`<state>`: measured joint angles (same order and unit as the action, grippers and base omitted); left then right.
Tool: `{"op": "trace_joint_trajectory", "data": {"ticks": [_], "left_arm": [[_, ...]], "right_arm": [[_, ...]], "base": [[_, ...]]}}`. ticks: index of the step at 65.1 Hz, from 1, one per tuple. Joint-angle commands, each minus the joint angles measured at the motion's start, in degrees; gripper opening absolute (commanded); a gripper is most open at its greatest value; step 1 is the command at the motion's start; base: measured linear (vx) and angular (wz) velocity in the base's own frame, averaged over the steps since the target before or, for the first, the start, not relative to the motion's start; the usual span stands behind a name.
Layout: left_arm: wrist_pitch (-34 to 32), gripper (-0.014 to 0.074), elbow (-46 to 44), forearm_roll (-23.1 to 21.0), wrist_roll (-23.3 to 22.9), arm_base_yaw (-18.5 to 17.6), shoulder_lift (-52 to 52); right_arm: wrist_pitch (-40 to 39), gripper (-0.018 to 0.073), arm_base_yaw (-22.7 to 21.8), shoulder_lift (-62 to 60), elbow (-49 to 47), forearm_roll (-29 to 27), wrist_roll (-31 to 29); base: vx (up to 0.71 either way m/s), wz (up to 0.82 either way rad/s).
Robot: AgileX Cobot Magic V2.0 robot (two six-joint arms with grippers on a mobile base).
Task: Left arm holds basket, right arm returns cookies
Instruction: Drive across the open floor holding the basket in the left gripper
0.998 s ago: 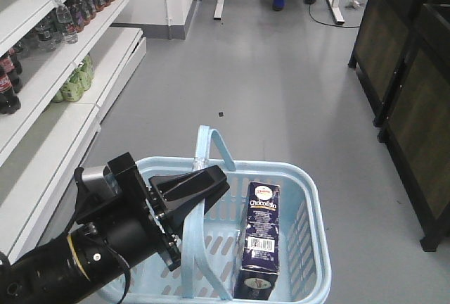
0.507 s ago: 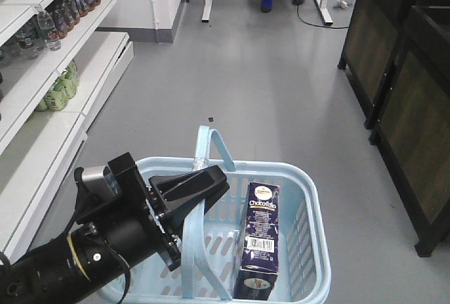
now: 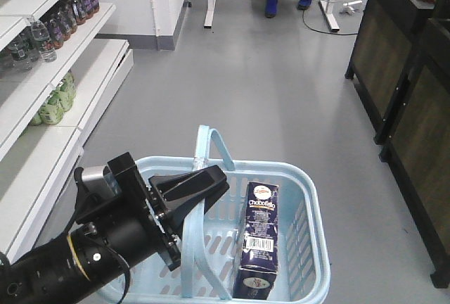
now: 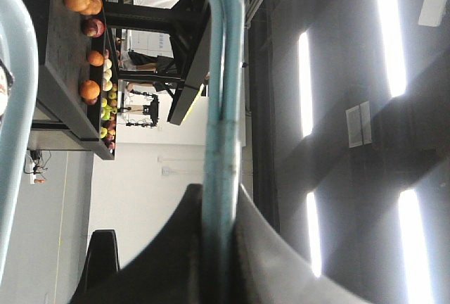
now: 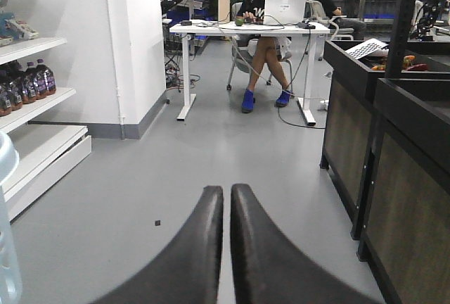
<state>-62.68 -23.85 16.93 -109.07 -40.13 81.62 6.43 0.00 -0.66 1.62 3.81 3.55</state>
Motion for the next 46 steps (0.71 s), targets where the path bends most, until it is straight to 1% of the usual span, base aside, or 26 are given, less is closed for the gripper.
{"op": "trace_joint_trajectory", "data": {"ticks": [1,22,46], "left_arm": [[-15.92,-0.0003,-1.54,-1.51,-0.06,-0.31,-1.93],[-15.92,-0.0003,-1.54,-1.51,-0.06,-0.31,-1.93],[-15.92,-0.0003,-1.54,-1.51,-0.06,-0.31,-1.93]], "right_arm": [[-3.89,-0.0006,0.00,-0.63,1.01,0.43,-0.25],[-3.89,-0.0006,0.00,-0.63,1.01,0.43,-0.25],[-3.89,-0.0006,0.00,-0.63,1.01,0.43,-0.25]], "base": [[0.28,-0.01],[0.31,-0.05],[0.37,-0.08]]}}
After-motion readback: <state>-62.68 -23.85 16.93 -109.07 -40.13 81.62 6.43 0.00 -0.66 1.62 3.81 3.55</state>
